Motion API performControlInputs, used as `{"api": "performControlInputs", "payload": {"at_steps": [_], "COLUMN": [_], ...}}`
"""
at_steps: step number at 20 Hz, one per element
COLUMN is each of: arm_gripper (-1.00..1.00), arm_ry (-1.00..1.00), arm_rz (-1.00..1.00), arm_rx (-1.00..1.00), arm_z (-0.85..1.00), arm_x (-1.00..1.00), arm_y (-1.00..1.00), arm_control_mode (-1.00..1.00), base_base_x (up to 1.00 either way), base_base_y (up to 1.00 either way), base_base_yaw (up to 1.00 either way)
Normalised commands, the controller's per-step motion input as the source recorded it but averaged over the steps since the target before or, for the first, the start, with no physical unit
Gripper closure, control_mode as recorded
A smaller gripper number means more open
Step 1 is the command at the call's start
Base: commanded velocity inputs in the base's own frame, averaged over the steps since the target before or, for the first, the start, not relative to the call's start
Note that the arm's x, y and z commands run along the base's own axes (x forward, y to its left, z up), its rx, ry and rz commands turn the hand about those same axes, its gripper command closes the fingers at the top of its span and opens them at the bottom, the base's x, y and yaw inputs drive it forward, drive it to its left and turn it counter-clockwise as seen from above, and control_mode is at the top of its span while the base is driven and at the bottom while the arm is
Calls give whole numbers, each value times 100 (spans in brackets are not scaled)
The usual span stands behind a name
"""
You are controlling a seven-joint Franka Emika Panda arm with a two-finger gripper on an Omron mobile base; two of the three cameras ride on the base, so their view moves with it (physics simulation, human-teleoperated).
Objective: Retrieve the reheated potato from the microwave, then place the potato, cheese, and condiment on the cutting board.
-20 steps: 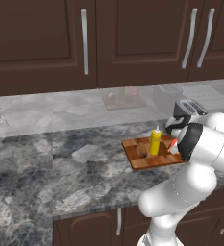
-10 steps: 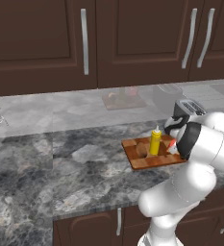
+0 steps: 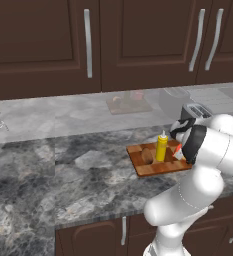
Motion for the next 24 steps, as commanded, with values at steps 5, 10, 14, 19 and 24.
{"api": "performControlInputs", "payload": {"at_steps": [5,10,14,19,24], "arm_gripper": [-100,-100,-100,-100,-100], "arm_ry": [0,0,0,0,0], "arm_rz": [0,0,0,0,0], "arm_rx": [2,0,0,1,4], "arm_z": [0,3,17,25,21], "arm_x": [0,0,0,-20,-42], "arm_y": [1,0,-2,-8,0], "arm_control_mode": [-100,-100,-100,-100,-100], "base_base_x": [0,0,0,0,0], "base_base_y": [0,0,0,0,0], "base_base_yaw": [0,0,0,0,0]}}
